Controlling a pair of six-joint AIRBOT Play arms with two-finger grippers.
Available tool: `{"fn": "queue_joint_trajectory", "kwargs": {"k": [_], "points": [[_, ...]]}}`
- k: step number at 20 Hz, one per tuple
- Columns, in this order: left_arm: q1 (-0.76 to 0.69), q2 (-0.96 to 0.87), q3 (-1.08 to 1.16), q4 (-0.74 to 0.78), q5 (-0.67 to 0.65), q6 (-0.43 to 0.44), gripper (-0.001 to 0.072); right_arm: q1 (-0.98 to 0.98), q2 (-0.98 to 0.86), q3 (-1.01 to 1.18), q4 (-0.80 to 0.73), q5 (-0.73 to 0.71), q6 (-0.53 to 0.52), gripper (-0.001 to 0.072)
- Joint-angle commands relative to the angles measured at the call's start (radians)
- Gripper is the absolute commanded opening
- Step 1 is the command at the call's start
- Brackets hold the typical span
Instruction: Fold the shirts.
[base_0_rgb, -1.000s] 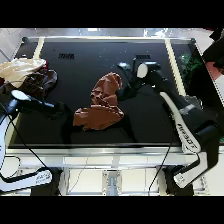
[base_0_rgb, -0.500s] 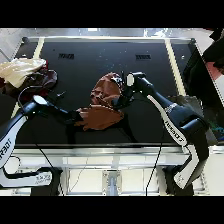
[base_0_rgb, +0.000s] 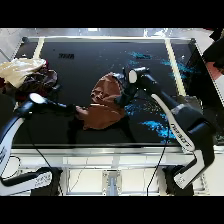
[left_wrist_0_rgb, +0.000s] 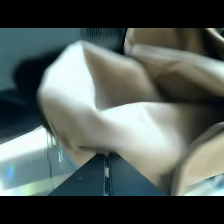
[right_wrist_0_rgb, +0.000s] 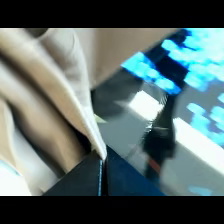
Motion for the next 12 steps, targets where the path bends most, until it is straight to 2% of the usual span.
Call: {"fn": "queue_joint_trajectory", "kwargs": {"k": [1, 7, 12], "points": [[0.124, 0.194, 0.006, -0.029, 0.003, -0.005, 0.0012, 0.000, 0.148, 0.058, -0.100, 0.072, -0.005, 0.0011], [0.349, 0.616, 0.049, -0.191, 0.008, 0.000, 0.0012, 0.002, 0.458, 0.266, -0.085, 0.072, 0.002, 0.0010], [0.497, 0.756, 0.296, -0.176, 0.022, -0.001, 0.0011, 0.002, 0.679, 0.381, -0.087, 0.045, 0.007, 0.0011]]}}
